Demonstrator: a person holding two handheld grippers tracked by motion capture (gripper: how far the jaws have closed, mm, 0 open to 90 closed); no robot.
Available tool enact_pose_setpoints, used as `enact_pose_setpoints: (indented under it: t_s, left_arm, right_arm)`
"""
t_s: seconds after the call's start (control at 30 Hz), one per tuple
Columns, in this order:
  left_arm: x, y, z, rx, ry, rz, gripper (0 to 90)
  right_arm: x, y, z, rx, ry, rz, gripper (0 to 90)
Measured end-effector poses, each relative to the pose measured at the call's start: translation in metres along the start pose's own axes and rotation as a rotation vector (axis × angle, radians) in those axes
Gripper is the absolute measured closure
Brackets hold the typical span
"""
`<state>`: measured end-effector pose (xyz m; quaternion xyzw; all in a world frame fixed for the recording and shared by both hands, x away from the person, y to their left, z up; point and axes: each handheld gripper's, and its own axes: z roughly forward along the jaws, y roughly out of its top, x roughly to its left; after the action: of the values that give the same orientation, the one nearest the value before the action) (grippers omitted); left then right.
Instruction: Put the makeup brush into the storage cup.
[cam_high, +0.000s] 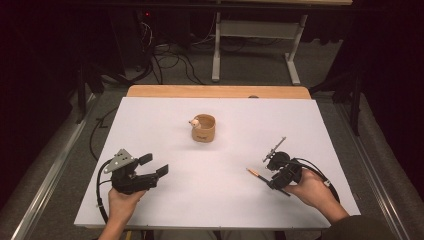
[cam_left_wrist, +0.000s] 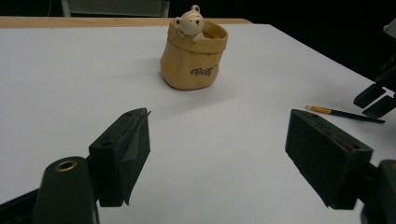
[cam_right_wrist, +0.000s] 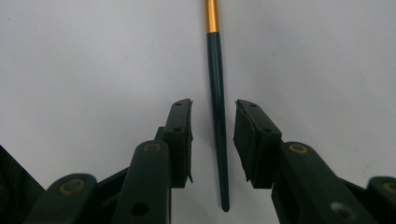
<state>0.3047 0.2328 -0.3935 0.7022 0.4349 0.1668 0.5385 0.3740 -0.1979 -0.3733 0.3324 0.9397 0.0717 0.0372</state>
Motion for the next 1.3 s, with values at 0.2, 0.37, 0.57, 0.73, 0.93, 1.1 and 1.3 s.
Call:
enact_pose_setpoints:
  t_s: [0.2,0.37,0.57,0.73,0.93,1.1,1.3]
  left_arm:
    - [0.0,0.0,0.0,0.001,0.002,-0.001,22.4]
    - [0.0,0.0,0.0,0.001,0.002,0.0,22.4]
    - [0.0,0.0,0.0,-0.001,-0.001,-0.002,22.3]
    - [0.001,0.0,-0.001,-0.001,-0.001,-0.003,22.2]
    - [0.0,0.0,0.0,-0.001,-0.002,-0.004,22.2]
    - [0.0,0.0,0.0,0.0,-0.002,-0.003,22.2]
    - [0.0,0.0,0.0,0.001,-0.002,-0.003,22.2]
  right_arm:
    - [0.0,-0.001,0.004,0.019,0.006,0.016,71.7]
    - [0.0,-0.001,0.006,0.032,0.003,0.003,73.3]
    - [0.001,-0.001,0.008,0.045,-0.001,0.0,75.7]
    - [0.0,-0.001,0.01,0.053,-0.003,0.003,77.3]
    - [0.001,-0.001,0.012,0.068,-0.001,0.012,79.2]
    - [0.0,-0.002,0.015,0.079,-0.003,-0.002,81.3]
    - [0.0,-0.002,0.015,0.081,-0.007,-0.007,82.8]
